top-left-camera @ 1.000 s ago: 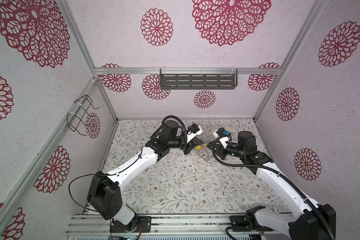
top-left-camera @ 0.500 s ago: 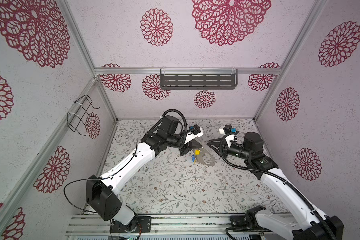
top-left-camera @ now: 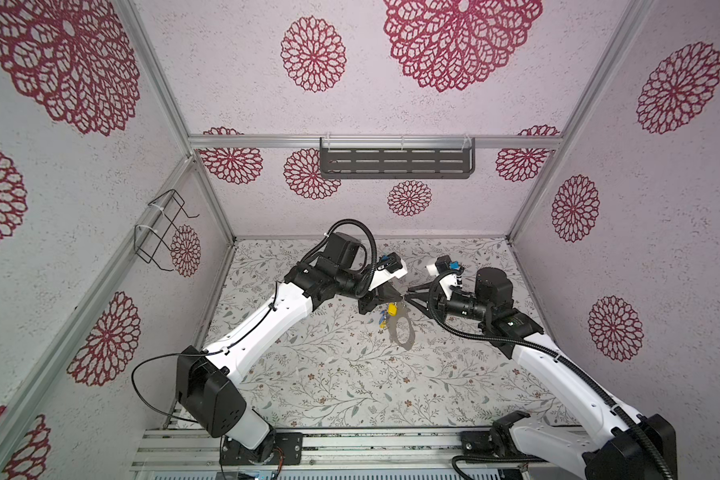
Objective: Remove the keys from the keyring
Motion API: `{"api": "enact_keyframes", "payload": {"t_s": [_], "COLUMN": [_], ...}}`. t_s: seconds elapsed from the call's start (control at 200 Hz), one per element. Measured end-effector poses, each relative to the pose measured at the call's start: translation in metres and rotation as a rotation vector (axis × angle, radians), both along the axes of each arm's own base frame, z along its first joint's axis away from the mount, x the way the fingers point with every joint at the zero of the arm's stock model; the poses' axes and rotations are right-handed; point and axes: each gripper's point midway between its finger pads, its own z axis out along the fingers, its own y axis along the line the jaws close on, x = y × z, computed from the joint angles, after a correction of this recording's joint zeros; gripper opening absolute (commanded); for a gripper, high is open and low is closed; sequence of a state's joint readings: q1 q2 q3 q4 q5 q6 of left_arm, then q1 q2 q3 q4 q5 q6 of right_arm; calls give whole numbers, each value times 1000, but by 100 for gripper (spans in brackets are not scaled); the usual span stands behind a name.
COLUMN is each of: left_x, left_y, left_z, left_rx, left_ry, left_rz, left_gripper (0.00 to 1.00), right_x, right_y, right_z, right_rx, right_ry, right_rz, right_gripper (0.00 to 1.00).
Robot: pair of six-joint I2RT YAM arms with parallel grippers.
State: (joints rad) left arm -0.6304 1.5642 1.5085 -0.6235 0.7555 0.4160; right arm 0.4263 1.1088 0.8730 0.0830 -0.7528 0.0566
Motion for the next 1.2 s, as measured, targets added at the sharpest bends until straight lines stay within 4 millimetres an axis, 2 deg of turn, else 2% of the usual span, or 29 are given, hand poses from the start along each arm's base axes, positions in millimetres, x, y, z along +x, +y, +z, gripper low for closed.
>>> {"api": "enact_keyframes", "payload": {"t_s": [0.245,0.42,0.58,0.711,0.961,1.201], "left_x": [0,0,0,0,1,1], "left_y": [0,0,0,0,-1,-1], "left_z": [0,0,0,0,1,1], "left_rx": [1,2,2,0,-4,-6], "left_ry": [3,2,2,5,15,21], "left_rz": [0,2,2,3,11,11], "left_gripper": [0,0,0,0,0,0], "right_x": [2,3,-6,-13,-7,-5], "right_y": [8,-1,-15,-16,-4,3], "right_z": [-11,-13,5,15,-5,-8], "right_rx": [-10,-43,-27,1,-9,-8], "right_ry": [28,23,-39,-67,13,13], "right_rz": [26,-16,-54,-37,-2,12], "right_gripper": [31,32,33,33,35,34]}}
